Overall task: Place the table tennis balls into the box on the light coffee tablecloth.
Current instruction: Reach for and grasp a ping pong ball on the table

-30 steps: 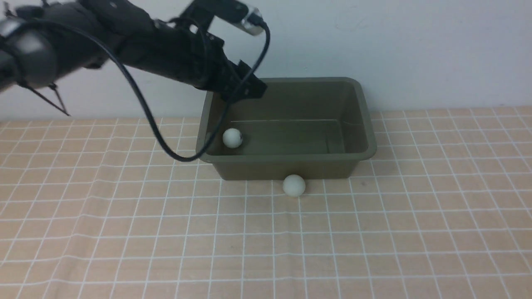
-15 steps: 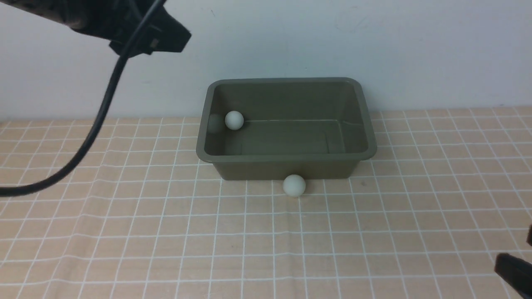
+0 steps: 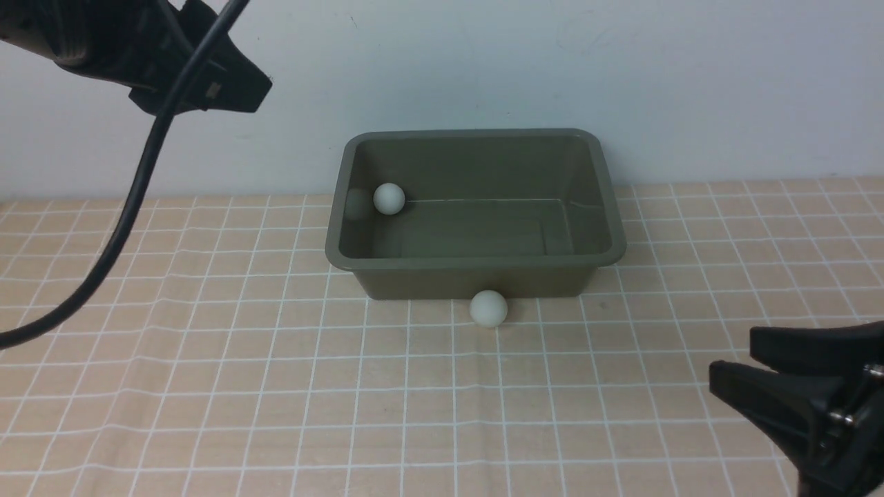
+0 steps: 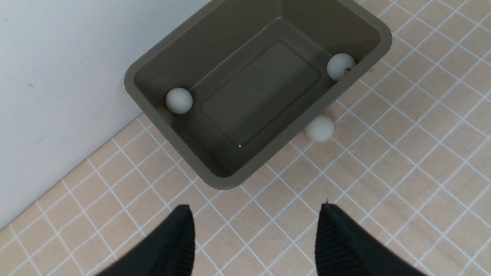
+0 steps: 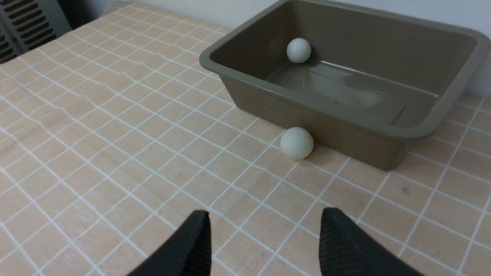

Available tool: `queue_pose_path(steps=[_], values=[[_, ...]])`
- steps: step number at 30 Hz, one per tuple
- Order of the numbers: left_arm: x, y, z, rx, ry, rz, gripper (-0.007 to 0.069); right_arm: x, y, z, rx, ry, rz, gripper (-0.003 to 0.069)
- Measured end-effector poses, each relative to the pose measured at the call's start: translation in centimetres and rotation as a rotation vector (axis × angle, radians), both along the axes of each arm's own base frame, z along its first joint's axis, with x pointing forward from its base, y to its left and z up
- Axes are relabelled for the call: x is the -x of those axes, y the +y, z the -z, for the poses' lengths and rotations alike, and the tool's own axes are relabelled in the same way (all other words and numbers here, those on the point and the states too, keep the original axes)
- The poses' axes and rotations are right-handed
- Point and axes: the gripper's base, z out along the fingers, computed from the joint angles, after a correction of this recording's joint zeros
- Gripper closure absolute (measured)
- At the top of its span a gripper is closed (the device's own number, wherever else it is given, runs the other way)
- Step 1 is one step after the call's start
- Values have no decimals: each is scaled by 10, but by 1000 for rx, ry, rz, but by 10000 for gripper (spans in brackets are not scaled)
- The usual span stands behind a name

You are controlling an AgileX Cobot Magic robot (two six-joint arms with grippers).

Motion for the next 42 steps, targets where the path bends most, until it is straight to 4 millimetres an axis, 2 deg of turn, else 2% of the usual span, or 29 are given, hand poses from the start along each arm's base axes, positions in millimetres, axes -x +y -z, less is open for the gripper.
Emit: queue_pose_path(steps=[3,7,12,18,27,33,37,42], values=[[0,0,0,5,1,2,274,-13,7,9,-35,44,-18,290],[1,-2,-1,28,6,10,274,-26,27,25,-84,119,-88,286],[1,-3,-1,33,7,12,274,-36,50,39,38,115,-185,286],[1,-3,-1,35,9,13,274,-73,62,49,198,133,-50,286],[2,-3,0,29,25,18,274,-122,83,50,220,147,18,286],[2,-3,0,29,26,19,274,-128,86,49,212,148,23,286],[2,-3,0,29,27,19,274,-128,91,56,222,167,9,286],[3,-3,0,28,29,19,274,-123,103,68,369,118,-46,286]])
